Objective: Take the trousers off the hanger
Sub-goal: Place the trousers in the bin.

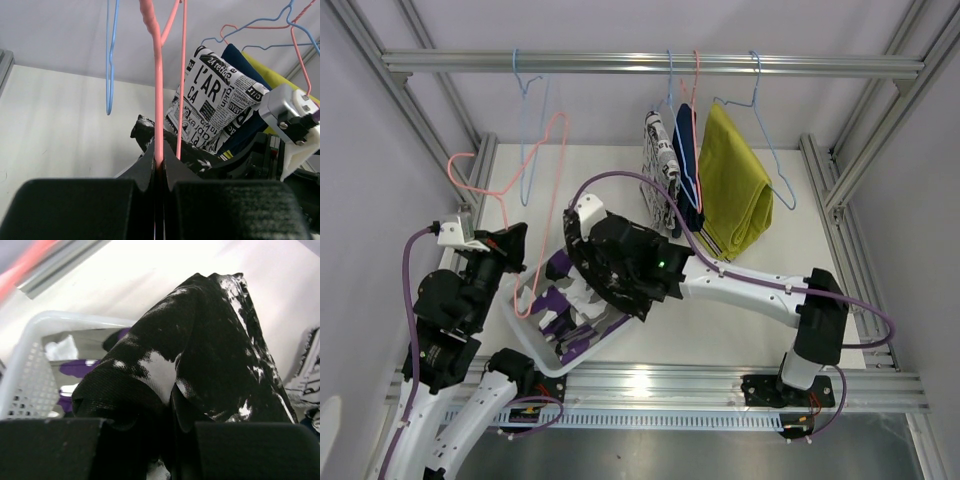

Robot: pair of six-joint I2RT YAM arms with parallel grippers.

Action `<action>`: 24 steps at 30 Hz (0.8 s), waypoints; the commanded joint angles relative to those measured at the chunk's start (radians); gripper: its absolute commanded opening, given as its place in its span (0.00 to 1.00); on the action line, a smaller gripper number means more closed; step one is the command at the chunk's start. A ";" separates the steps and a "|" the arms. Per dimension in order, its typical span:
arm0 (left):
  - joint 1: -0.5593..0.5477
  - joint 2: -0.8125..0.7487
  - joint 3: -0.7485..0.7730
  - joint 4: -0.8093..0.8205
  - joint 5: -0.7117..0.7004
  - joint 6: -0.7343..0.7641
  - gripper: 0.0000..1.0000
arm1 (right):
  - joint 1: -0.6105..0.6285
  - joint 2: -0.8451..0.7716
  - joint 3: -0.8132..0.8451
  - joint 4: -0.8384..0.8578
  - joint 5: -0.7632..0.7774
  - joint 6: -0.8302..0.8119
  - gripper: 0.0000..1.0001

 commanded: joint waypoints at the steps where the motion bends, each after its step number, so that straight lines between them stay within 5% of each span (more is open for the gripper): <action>1: 0.009 0.008 0.005 0.019 0.015 0.008 0.00 | 0.070 -0.004 0.108 0.152 -0.020 0.021 0.00; 24: 0.009 -0.004 0.006 0.016 0.006 0.008 0.00 | 0.215 0.105 0.027 0.196 -0.033 0.113 0.00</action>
